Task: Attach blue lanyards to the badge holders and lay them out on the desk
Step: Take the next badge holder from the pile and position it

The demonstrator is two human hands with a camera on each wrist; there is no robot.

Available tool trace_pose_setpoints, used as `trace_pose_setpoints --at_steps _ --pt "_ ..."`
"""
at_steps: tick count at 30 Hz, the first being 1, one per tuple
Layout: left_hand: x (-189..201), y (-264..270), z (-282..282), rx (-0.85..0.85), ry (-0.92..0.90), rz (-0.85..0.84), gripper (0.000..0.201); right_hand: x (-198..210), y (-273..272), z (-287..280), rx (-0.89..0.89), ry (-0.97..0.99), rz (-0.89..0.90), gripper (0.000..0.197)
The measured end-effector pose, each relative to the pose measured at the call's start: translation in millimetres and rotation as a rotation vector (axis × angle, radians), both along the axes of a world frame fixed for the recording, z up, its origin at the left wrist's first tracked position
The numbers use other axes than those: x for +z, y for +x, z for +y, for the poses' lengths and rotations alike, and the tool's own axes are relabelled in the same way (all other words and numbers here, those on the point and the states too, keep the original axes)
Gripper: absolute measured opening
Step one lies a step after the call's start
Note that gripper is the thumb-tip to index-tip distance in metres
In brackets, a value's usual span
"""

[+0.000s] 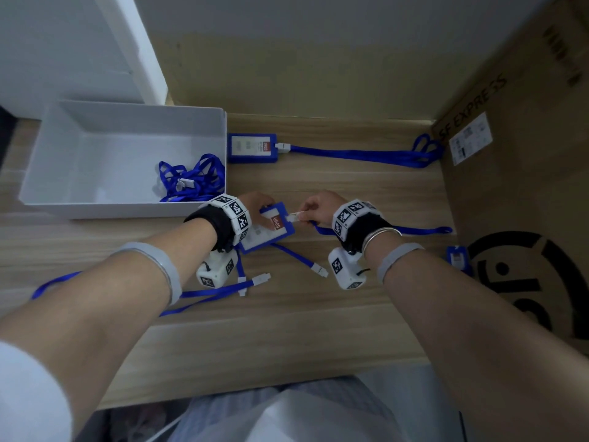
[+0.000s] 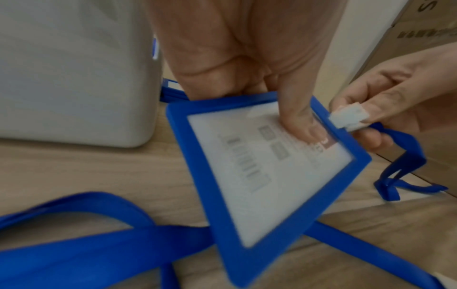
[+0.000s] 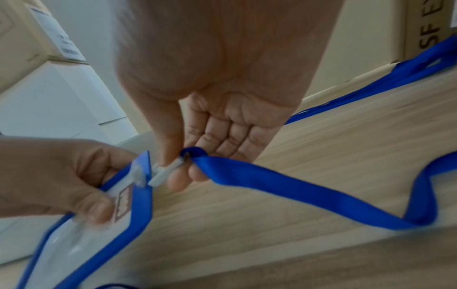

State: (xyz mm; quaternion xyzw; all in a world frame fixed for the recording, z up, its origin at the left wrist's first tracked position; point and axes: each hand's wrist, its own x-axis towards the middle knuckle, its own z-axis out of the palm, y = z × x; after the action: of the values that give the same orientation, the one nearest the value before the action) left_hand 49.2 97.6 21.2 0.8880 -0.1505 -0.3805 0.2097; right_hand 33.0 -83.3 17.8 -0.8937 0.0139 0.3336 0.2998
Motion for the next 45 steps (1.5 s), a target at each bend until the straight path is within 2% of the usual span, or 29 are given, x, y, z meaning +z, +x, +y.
trace_pose_setpoints --at_steps 15,18,20,24,28,34,45 --pt "8 -6 10 -0.002 0.080 -0.053 0.053 1 0 34 0.032 -0.120 0.047 0.019" --pt "10 -7 14 0.015 0.090 -0.052 0.053 1 1 38 0.014 -0.131 0.048 0.026" --pt "10 -7 16 0.022 0.093 -0.034 0.054 0 0 39 -0.027 -0.113 0.052 0.028" --pt "11 -8 20 0.024 0.099 -0.001 0.056 -3 -2 40 -0.100 -0.026 0.049 0.021" --pt "11 -10 20 0.016 0.095 -0.012 0.054 -2 -5 41 -0.028 -0.007 0.086 0.031" --pt "9 -11 19 -0.003 0.083 0.016 0.047 2 -7 37 0.079 -0.094 0.070 0.028" --pt "10 -13 17 -0.007 0.102 0.024 0.046 1 -2 46 0.105 -0.152 0.022 0.026"
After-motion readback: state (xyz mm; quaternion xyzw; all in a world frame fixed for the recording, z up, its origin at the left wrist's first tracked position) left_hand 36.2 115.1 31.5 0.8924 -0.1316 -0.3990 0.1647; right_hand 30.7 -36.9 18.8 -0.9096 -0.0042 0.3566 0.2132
